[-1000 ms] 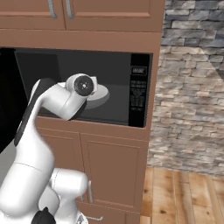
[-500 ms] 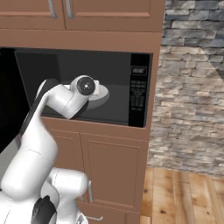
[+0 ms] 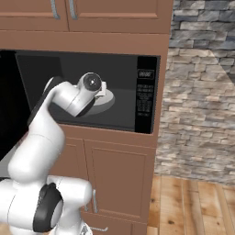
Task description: Retrieve the reheated potato from the microwave, then place the potato, cheese, and condiment on the cutting board.
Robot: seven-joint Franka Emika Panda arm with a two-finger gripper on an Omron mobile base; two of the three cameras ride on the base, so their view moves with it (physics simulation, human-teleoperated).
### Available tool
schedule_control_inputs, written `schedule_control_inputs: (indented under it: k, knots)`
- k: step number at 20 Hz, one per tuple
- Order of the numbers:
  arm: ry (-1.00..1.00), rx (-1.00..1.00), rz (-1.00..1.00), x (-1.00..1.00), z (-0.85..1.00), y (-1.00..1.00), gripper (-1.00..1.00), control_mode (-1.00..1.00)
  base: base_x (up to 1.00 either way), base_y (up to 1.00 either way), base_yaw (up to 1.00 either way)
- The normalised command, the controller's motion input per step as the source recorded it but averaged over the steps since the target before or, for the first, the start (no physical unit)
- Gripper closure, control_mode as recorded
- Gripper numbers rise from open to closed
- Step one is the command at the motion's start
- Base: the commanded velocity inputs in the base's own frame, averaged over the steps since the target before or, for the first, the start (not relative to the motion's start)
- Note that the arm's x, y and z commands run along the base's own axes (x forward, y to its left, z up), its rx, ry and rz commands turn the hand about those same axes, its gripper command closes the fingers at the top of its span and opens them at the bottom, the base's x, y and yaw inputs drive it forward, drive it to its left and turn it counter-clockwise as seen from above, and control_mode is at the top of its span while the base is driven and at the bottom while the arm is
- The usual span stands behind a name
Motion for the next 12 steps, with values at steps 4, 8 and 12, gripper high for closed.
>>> schedule_control_inputs:
  k: [4,8,12]
  knots:
    - [0.12,-0.01,0.00,0.25,-0.03,-0.06,-1.00,-1.00,0.00,0.00,0.00]
    - [0.04,0.00,0.00,0.12,-0.15,-0.11,-1.00,-1.00,0.00,0.00,0.00]
    - [0.00,0.00,0.00,0.06,-0.31,-0.03,-1.00,-1.00,0.00,0.00,0.00]
